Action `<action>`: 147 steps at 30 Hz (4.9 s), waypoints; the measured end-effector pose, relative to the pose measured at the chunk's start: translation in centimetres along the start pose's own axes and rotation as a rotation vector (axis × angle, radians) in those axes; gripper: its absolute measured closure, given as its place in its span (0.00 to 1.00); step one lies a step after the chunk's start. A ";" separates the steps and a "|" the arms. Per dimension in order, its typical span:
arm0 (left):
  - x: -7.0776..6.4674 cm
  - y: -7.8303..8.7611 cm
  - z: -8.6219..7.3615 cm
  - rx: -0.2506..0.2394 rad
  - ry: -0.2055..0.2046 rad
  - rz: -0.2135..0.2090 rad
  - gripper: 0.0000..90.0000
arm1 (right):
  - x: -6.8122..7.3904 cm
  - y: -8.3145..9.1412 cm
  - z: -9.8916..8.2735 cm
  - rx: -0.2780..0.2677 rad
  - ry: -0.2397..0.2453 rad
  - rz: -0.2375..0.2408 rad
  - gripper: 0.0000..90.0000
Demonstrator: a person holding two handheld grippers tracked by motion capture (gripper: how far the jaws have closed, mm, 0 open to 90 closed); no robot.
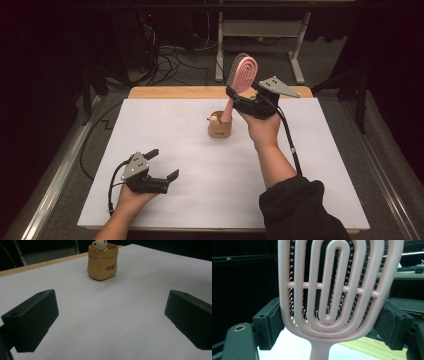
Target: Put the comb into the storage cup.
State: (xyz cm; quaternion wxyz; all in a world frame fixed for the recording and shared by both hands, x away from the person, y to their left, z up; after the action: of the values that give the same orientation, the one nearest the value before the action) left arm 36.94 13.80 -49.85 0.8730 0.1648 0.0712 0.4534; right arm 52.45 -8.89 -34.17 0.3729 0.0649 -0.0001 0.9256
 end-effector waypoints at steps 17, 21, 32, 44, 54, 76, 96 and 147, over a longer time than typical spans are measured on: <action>0.0 0.2 0.1 -0.005 0.013 -0.009 0.00 | -0.8 -2.4 -1.3 0.024 0.004 -0.047 0.22; 0.0 0.2 0.0 -0.003 0.012 -0.008 0.00 | -1.2 -2.9 -1.8 0.028 0.001 -0.062 0.22; -0.1 0.1 -0.1 0.006 0.015 -0.015 0.00 | -2.3 -4.2 -3.8 0.053 -0.019 -0.081 0.22; 0.0 0.3 -0.3 0.007 0.020 -0.015 0.00 | -1.7 -5.7 -6.1 0.085 -0.027 -0.084 0.22; -0.3 0.4 -0.4 0.014 0.014 -0.024 0.00 | -1.1 -6.1 -7.4 0.107 -0.040 -0.073 0.22; -0.6 0.3 -0.6 0.024 0.005 -0.029 0.00 | -2.1 -5.2 -8.5 0.132 -0.127 -0.071 0.21; -0.5 0.3 -0.6 0.028 0.005 -0.033 0.00 | -3.7 -3.9 -8.8 0.124 -0.198 -0.075 0.19; -0.2 0.3 -1.0 0.038 0.014 -0.025 0.00 | -6.3 -1.6 -10.0 0.168 -0.252 -0.107 0.11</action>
State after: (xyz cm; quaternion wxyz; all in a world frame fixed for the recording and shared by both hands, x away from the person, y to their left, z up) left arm 36.34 14.02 -50.64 0.8748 0.1774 0.0878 0.4421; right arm 56.85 -11.55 -44.90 0.4121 0.2114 0.0341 0.8856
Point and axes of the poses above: each handheld gripper's, and its own axes: y roughly backward along the jaws, z roughly out of its top, x roughly to its left, the point moved 10 cm from there along -y, roughly forward along the jaws, and after that the axes turned 11 degrees about z, right-handed, at the moved point
